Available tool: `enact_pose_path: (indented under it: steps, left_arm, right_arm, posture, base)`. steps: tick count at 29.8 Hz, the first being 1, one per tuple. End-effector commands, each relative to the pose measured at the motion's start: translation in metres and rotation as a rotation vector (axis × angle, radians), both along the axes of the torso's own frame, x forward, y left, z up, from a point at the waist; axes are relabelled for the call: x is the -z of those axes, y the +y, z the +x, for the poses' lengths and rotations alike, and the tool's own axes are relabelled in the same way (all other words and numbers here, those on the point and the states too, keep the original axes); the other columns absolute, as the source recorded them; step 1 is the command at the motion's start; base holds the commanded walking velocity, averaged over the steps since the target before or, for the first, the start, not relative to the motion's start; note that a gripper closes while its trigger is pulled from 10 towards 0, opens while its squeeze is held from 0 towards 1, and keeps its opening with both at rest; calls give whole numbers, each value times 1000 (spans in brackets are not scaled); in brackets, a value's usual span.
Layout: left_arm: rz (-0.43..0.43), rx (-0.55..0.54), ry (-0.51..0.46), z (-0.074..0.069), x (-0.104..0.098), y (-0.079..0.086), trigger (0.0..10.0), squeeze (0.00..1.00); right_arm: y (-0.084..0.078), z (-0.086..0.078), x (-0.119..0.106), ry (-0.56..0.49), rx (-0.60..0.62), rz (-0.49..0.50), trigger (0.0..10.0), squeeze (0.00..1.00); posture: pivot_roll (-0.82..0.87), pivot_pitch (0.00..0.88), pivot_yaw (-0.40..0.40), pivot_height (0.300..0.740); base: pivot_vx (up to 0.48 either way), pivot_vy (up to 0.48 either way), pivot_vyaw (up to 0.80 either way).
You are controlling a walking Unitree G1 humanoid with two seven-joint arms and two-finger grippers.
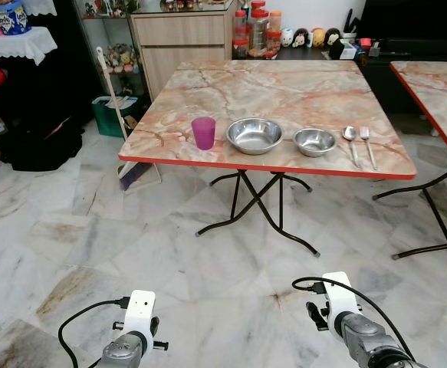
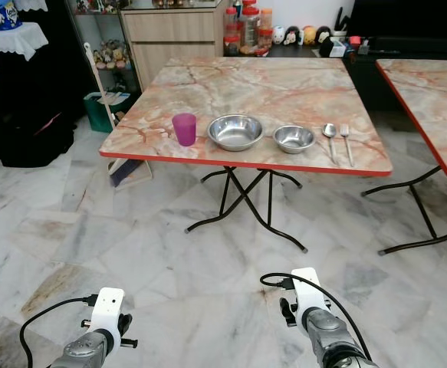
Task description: Setting the table
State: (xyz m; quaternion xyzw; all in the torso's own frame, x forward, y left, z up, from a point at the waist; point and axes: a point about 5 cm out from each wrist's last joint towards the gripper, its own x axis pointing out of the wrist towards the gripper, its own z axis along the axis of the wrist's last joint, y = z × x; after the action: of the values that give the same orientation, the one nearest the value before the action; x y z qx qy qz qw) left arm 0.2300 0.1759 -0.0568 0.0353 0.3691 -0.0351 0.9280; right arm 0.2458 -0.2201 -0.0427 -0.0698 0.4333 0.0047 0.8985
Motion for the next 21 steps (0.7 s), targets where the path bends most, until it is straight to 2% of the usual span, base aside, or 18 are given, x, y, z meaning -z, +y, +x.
enact_pose_path:
  steps: [1, 21]
  left_arm:
    - [8, -4, 8, 0, 0, 3, 10000, 0]
    - [11, 3, 9, 0, 0, 3, 10000, 0]
  right_arm:
    - [0, 4, -3, -7, -1, -14, 10000, 0]
    - [2, 4, -3, -19, -6, 6, 10000, 0]
  posture:
    - [-59, 19, 37, 740]
    - [-55, 0, 30, 740]
  base:
    - [281, 0, -419]
    - [292, 0, -23]
